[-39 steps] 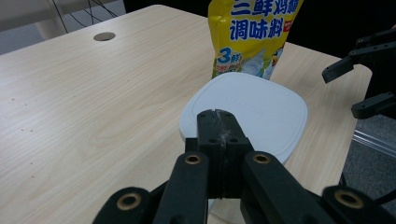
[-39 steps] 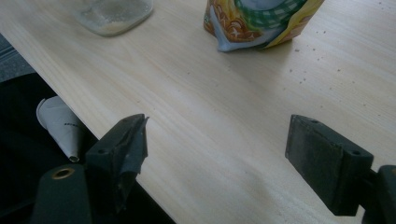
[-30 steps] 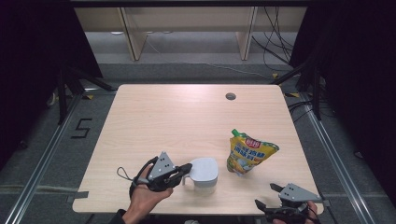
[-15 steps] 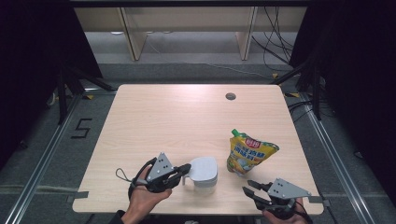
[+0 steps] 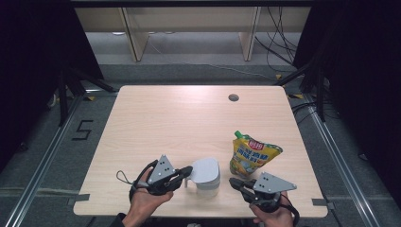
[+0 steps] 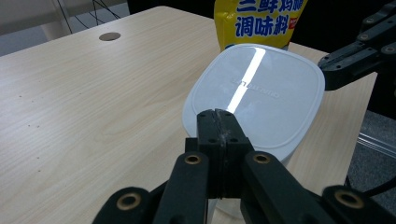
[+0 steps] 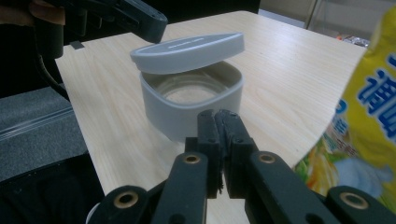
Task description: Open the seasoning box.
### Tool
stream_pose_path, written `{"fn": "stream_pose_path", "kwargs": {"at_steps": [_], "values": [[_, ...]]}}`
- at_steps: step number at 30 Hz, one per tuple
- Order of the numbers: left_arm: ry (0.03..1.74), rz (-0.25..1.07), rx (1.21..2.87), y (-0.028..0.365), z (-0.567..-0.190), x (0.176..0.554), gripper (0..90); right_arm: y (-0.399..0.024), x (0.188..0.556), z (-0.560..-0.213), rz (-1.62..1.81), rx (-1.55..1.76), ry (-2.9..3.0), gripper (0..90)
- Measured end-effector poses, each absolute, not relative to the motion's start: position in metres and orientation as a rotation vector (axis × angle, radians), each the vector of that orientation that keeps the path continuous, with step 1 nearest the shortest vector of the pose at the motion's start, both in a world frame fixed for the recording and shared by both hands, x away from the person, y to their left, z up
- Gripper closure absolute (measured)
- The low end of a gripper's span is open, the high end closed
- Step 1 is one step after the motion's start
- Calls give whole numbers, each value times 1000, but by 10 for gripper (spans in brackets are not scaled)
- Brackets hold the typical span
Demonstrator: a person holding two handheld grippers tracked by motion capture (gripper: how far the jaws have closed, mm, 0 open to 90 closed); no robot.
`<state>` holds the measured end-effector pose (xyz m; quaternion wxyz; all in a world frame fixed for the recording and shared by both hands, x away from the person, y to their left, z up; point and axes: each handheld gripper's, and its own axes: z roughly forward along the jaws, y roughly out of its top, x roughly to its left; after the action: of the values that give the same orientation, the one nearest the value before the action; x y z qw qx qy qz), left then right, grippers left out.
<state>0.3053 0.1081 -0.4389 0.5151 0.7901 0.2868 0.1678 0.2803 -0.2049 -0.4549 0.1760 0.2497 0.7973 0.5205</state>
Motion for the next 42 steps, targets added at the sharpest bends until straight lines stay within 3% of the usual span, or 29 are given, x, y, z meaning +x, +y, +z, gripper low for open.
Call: {"fn": "stream_pose_path", "kwargs": {"at_steps": [20,25,31,42], "values": [[694,390,1878,111,-441,305,864,-174,293,-446,1471,631,2281,899],[727,360,1817,124,-440,301,732,-170,293,-443,1482,631,2280,899],[720,331,1859,142,-449,291,589,-164,292,-440,1474,603,2284,898],[748,332,1971,151,-469,279,431,-148,292,-430,1478,548,2265,893]]}}
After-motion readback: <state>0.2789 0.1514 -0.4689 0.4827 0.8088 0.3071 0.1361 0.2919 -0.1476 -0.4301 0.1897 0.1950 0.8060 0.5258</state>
